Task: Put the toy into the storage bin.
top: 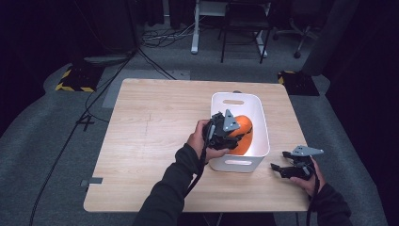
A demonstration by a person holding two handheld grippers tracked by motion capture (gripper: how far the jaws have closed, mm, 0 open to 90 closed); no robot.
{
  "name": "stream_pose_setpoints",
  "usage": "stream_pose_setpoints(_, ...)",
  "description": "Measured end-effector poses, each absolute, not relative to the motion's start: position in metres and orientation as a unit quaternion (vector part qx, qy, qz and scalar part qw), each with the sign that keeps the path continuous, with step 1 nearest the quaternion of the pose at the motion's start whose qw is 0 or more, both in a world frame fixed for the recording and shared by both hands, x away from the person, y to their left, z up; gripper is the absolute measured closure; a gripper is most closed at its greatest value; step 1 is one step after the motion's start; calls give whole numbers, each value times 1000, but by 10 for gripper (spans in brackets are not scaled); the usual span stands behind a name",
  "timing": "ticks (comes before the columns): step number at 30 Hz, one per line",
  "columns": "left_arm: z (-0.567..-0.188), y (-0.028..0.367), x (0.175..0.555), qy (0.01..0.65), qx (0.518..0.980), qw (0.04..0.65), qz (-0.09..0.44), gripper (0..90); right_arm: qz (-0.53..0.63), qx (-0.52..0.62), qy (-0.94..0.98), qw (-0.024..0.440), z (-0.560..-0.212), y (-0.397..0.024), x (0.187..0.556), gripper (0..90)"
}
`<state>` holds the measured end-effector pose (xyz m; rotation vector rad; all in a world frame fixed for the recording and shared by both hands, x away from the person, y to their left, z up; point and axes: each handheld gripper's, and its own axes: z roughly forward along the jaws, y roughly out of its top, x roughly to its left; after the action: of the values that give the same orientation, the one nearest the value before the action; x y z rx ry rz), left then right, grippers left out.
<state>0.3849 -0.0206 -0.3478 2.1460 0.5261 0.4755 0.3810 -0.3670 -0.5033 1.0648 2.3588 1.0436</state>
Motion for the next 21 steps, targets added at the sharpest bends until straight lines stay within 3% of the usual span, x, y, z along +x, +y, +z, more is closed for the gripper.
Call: stream_pose_setpoints(21,-359,-28,397,217,886,384,144,421,369,375,832,175,-503,-367,381,182)
